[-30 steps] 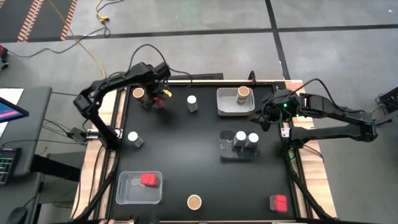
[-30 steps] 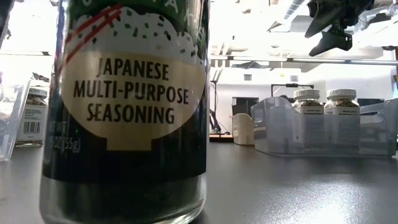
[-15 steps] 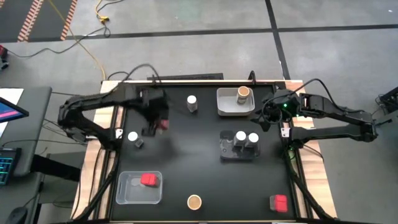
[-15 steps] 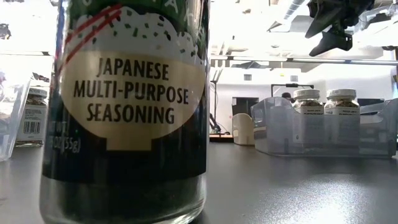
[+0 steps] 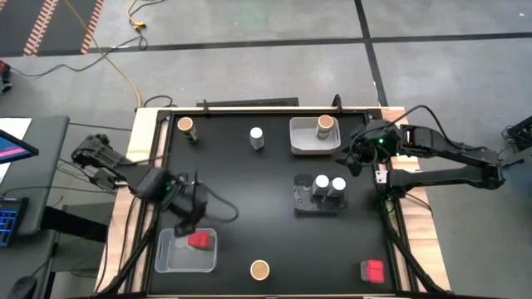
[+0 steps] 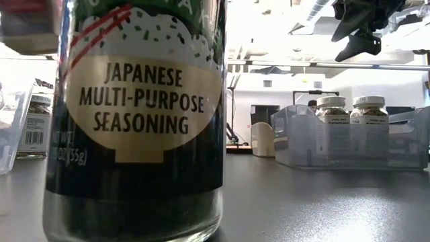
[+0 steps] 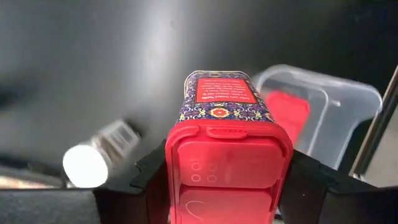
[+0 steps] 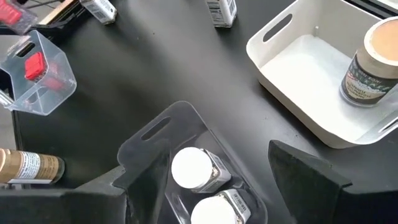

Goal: Sort spices by type
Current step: Put the top left red spice can in the transparent bin

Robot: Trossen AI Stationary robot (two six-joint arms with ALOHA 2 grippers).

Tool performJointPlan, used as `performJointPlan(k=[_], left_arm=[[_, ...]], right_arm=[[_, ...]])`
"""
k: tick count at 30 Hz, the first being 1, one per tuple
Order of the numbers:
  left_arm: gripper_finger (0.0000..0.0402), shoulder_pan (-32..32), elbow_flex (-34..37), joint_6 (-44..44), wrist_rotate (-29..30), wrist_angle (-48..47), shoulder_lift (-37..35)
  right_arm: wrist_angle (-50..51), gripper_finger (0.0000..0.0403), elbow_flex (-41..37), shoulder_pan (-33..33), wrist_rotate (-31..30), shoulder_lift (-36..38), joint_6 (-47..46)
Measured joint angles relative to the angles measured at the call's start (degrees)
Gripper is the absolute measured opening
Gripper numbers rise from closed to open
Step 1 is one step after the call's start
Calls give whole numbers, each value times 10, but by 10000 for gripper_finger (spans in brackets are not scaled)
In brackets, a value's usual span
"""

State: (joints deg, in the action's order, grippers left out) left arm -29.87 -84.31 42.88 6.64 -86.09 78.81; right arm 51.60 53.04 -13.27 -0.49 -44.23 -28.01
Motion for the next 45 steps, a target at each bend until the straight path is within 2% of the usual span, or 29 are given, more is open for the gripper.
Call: performJointPlan(k=[10, 17, 23, 27, 35, 45], left_arm=[[209, -147, 9, 160, -12, -9, 0], [209, -218, 72, 190, -17, 49, 0], [209, -227, 128, 171, -43, 74, 0], [209, -226, 176, 137, -63, 129, -5], [209, -210, 268, 113, -63, 216, -35], [209, -180, 306, 61, -74, 256, -40]], right_arm=[[13, 299, 0, 0, 0, 0, 0], [13, 299, 0, 0, 0, 0, 0], [13, 299, 0, 0, 0, 0, 0], [13, 299, 0, 0, 0, 0, -5], [13, 299, 0, 0, 0, 0, -20], [13, 299, 0, 0, 0, 0, -20]])
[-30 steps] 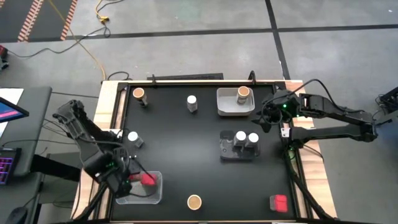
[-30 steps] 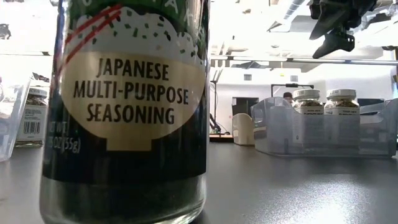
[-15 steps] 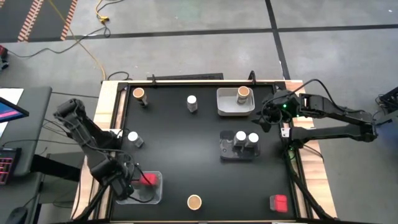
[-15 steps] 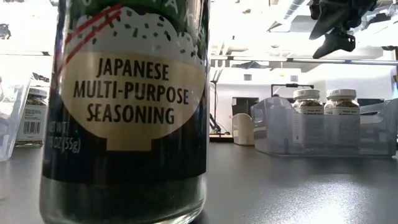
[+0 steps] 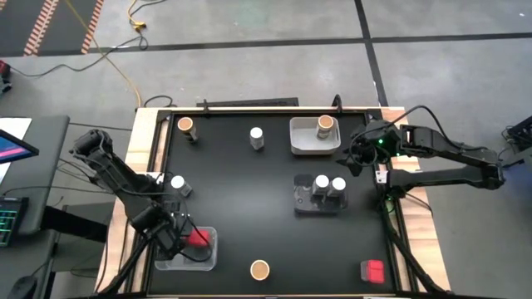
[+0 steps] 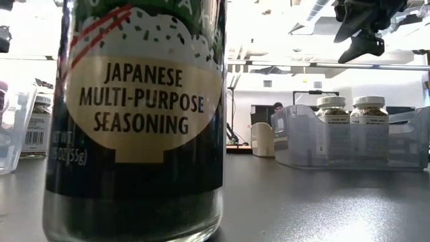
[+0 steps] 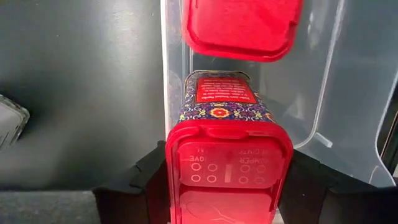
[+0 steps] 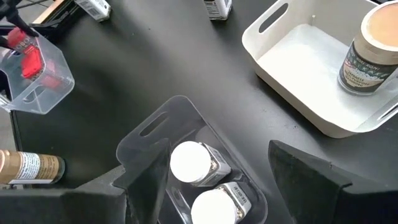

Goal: Sort spices by type
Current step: Put the top left red spice can in the transparent bin

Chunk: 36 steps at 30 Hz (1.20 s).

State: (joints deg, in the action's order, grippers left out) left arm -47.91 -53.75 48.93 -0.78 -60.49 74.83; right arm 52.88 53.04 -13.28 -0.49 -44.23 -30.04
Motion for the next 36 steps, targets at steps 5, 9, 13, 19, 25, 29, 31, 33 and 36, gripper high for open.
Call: performJointPlan(k=[5, 9, 13, 19, 25, 29, 31, 33, 36], left_arm=[[209, 0, 3, 4, 2, 20, 2], [209, 0, 3, 21, 13, 28, 2], [209, 0, 3, 27, 10, 42, 2], [209, -3, 1, 36, 10, 44, 3], [209, -6, -16, 53, 5, 16, 5], [209, -8, -46, 64, 12, -8, 6], [209, -12, -56, 64, 12, -10, 24], [209, -16, -68, 54, 1, -17, 58], [209, -20, -97, 31, -7, -56, 120]], right_arm=[[0, 299, 0, 0, 0, 0, 0], [0, 299, 0, 0, 0, 0, 0], [0, 299, 0, 0, 0, 0, 0], [0, 299, 0, 0, 0, 0, 0], [0, 299, 0, 0, 0, 0, 0], [0, 299, 0, 0, 0, 0, 0], [0, 299, 0, 0, 0, 0, 0], [0, 299, 0, 0, 0, 0, 0], [0, 299, 0, 0, 0, 0, 0]])
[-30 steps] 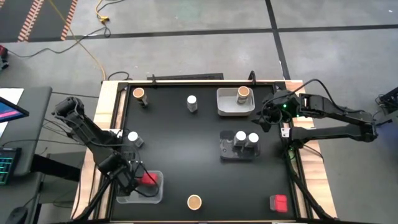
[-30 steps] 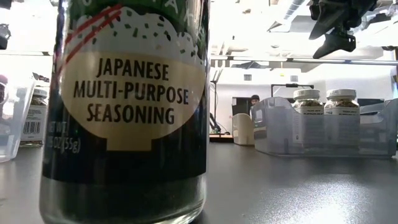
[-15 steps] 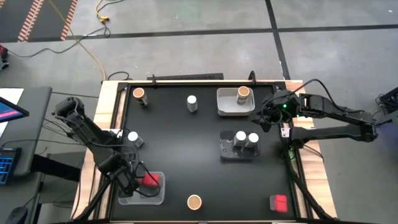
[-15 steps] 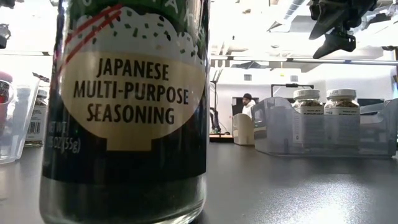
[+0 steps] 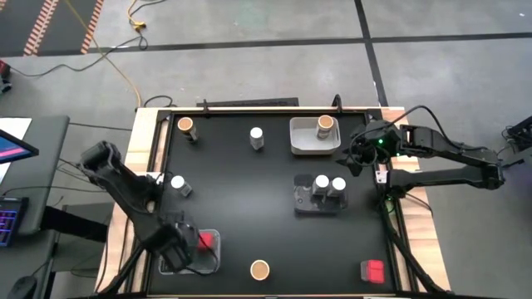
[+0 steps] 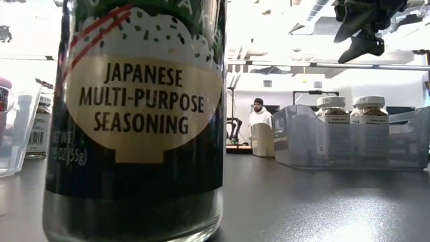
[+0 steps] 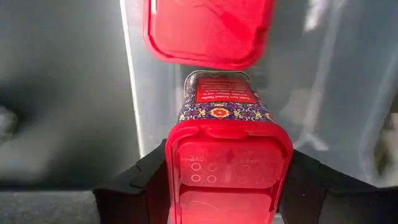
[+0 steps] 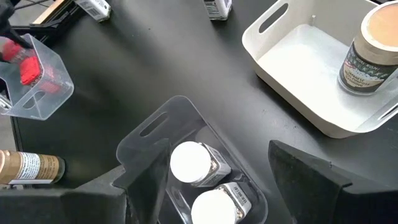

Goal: Sort spices by type
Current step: Put the top left red spice can in the transparent bin

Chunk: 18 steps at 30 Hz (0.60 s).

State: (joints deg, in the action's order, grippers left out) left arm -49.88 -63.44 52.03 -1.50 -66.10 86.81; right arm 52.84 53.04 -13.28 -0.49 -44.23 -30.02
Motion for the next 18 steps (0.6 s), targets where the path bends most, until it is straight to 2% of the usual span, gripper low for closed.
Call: performJointPlan(k=[4, 12, 18], left_arm=[[209, 0, -22, -46, -1, -35, 40], [209, 4, -19, -27, 12, 0, 19], [209, 11, -8, -52, 25, 16, 19]], right_arm=[[0, 299, 0, 0, 0, 0, 0], [-1, 299, 0, 0, 0, 0, 0], [0, 299, 0, 0, 0, 0, 0]])
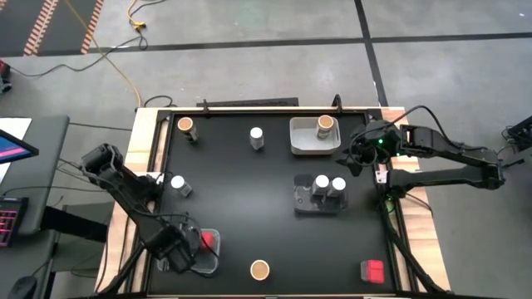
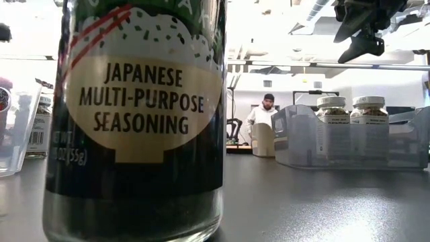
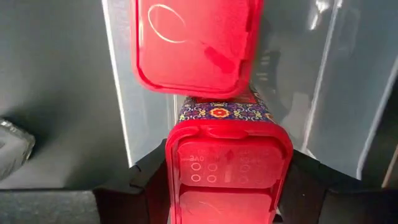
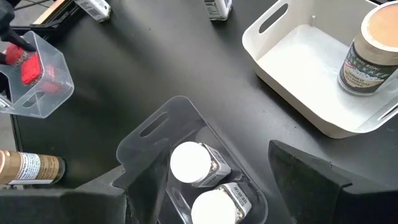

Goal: Sort spices by type
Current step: Put the top left red spice can in the transparent bin

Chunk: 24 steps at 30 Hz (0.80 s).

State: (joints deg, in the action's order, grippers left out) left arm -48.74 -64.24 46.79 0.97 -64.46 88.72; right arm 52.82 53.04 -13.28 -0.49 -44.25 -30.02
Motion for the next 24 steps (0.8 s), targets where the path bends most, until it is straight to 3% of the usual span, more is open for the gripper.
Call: performJointPlan(k=[7, 24], left_arm=[[209, 10, 38, -9, -9, 55, 0], [209, 12, 63, -9, 16, 53, -49]], right_arm=[[0, 299, 0, 0, 0, 0, 0], [-1, 299, 0, 0, 0, 0, -1]])
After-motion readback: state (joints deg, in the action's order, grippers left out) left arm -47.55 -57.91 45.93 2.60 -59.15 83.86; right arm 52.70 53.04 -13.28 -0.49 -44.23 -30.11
